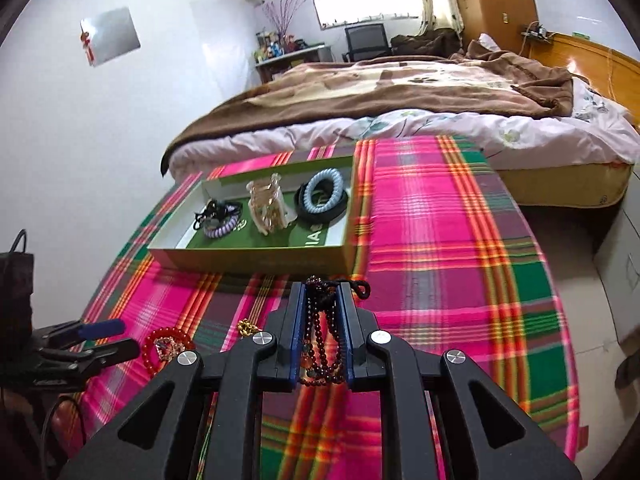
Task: Organize jewelry
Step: 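Close the right tool on the dark bead necklace and lift it, then grasp the gold chain bracelet with the left tool while the right holds the necklace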
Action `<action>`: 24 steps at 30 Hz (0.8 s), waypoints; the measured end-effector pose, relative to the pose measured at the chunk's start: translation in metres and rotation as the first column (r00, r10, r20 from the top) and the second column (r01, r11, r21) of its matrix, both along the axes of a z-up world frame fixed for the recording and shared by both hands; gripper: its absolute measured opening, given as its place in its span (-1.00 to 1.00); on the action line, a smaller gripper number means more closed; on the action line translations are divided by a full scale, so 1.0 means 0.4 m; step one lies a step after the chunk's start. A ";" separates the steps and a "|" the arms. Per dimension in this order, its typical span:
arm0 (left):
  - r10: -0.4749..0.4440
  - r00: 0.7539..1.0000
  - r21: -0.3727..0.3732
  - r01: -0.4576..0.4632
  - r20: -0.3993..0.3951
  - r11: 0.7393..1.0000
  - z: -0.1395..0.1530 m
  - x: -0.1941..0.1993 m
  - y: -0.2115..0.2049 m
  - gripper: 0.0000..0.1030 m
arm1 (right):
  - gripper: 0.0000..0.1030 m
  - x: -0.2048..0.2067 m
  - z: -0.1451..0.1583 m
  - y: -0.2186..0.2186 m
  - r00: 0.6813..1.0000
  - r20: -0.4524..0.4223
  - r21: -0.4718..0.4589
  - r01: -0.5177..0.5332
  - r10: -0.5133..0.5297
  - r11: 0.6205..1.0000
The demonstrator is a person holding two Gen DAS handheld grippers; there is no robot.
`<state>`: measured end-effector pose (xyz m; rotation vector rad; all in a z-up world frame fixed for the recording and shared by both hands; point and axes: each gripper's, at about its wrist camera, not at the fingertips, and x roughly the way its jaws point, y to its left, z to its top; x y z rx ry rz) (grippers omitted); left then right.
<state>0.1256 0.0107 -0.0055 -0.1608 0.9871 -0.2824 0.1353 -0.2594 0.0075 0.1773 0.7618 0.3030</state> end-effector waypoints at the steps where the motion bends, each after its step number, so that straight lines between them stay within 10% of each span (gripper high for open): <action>1: -0.014 1.000 0.000 0.014 0.003 1.000 0.004 0.006 -0.010 0.43 | -0.69 -0.008 0.002 -0.009 1.000 0.004 0.003 0.005 -0.005 1.000; 24: -0.268 0.961 0.170 0.275 -0.064 0.946 -0.039 0.117 -0.324 0.25 | -0.69 -0.090 -0.010 -0.141 0.997 0.023 0.032 0.071 -0.072 0.997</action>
